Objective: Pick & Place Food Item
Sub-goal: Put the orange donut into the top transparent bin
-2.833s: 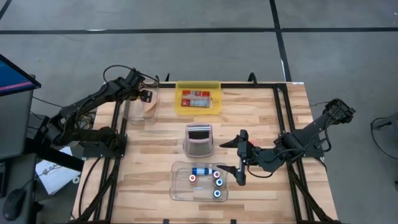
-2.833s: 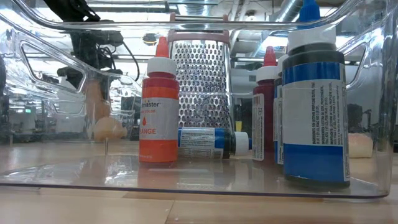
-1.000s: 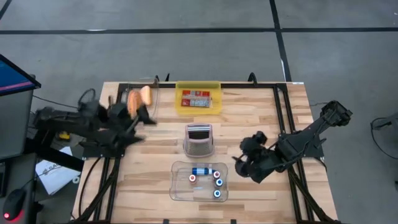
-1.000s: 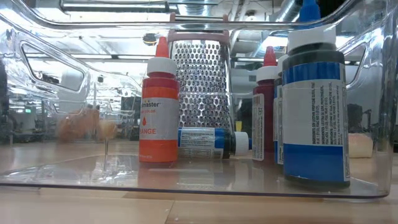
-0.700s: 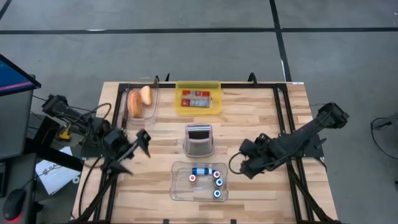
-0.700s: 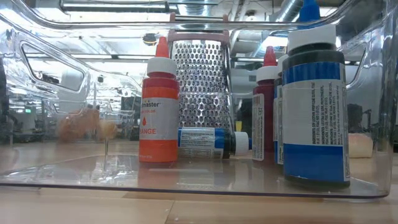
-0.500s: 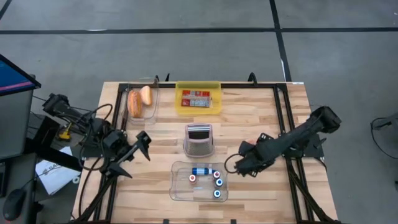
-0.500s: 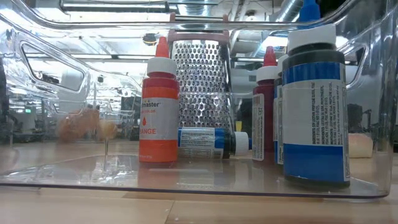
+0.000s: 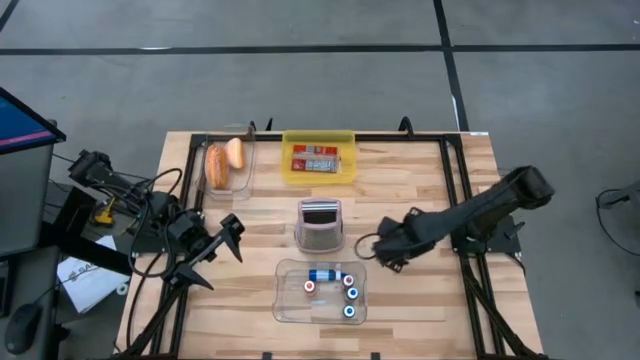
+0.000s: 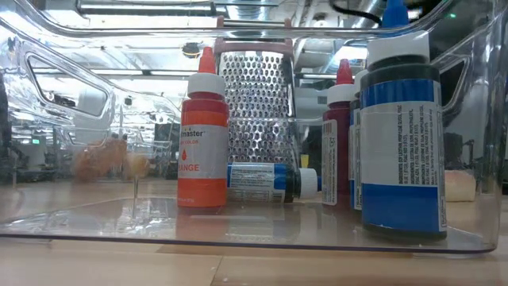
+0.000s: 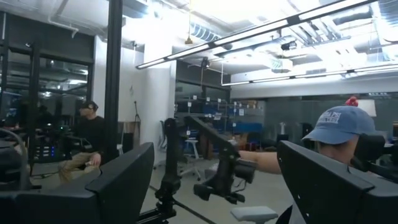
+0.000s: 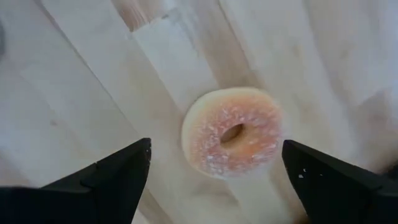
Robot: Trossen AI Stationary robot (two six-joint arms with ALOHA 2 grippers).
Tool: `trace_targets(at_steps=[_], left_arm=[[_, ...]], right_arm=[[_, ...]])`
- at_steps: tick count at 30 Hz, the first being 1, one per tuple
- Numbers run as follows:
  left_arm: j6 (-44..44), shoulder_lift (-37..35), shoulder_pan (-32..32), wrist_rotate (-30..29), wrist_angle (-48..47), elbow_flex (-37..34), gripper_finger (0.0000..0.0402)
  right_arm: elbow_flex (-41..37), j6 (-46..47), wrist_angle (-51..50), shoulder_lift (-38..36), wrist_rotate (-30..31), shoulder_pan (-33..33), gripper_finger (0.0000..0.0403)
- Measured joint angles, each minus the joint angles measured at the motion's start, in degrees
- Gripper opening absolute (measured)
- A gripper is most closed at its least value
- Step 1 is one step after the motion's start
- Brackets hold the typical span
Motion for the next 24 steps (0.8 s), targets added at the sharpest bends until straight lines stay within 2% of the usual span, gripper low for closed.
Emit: trace_targets(at_steps=[6, 11, 17, 24], left_arm=[[-0.22, 0.02, 0.0, -0.05, 0.83, 0.0, 0.0337], [-0.05, 0.02, 0.0, -0.11, 1.52, 0.02, 0.0337], [0.05, 0.01, 0.0, -0.88, 1.95, 0.02, 0.0337], [0.13, 0.02, 0.0, -2.37, 1.93, 0.02, 0.0337]], right_arm=[[-18.93, 9.37, 15.29, -17.99, -0.77, 1.74, 0.0334], [-25.88, 13.71, 20.99, -27.38, -0.61, 2.23, 0.0321], [-26.34, 10.91, 22.81, -25.75, -1.63, 2.08, 0.032], [-26.34, 6.55, 27.11, -17.31, -3.5, 0.22, 0.032]])
